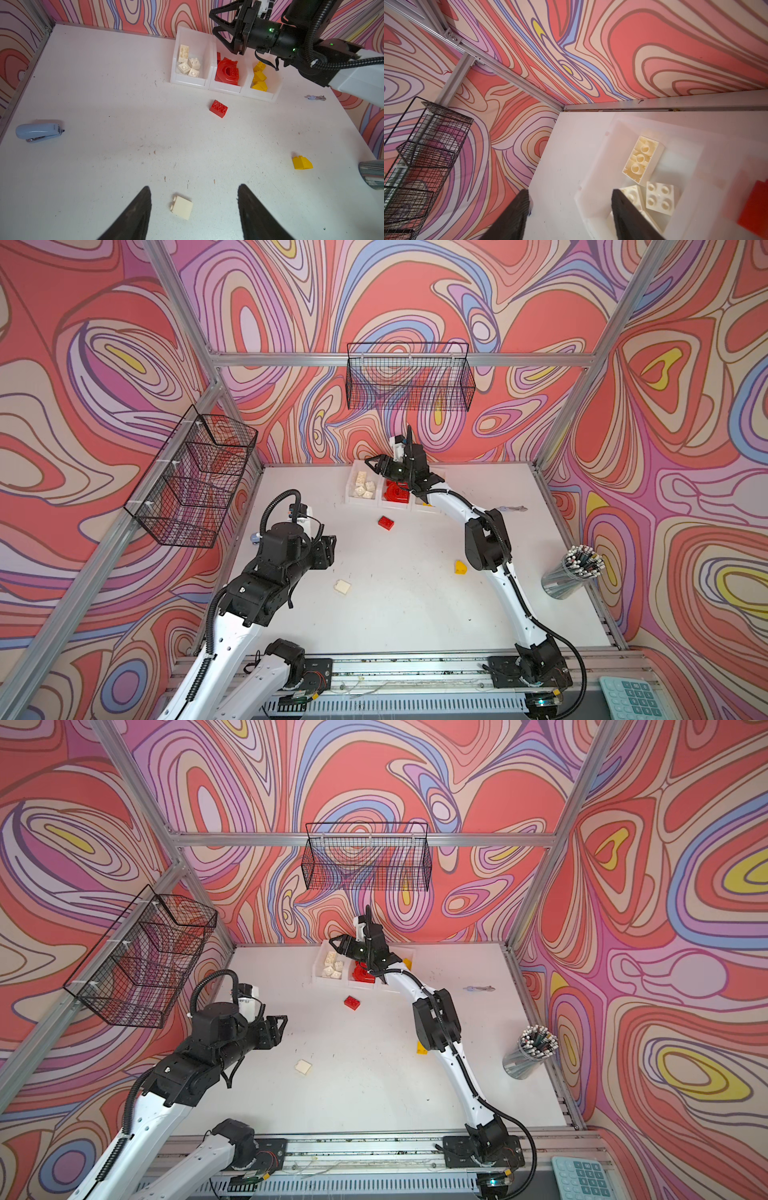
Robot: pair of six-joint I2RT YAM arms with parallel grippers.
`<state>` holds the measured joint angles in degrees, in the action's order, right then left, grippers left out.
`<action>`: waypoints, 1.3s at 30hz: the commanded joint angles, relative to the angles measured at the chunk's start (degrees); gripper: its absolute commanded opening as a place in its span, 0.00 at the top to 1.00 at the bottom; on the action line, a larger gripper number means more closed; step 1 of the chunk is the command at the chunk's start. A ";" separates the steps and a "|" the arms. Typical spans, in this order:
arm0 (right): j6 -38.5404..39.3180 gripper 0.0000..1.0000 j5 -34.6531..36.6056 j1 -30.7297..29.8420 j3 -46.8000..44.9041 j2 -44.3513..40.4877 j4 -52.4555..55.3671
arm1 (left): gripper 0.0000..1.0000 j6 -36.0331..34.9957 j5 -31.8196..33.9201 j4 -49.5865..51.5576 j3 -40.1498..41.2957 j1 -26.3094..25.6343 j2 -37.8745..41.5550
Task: Sort the legos into containers by color
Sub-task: Place the lego in the container, then pick up the lego from the center of the table.
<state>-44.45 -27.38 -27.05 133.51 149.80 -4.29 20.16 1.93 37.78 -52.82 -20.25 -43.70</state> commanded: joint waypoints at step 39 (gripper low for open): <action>21.31 0.16 14.17 0.31 -68.91 -70.87 16.17 | 0.15 -0.85 -4.59 4.55 -12.57 -6.20 -22.04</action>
<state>-22.11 -16.71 -27.03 68.90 82.21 9.74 19.14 -4.10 40.12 -63.40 -22.65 -63.88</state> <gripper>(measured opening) 0.845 0.847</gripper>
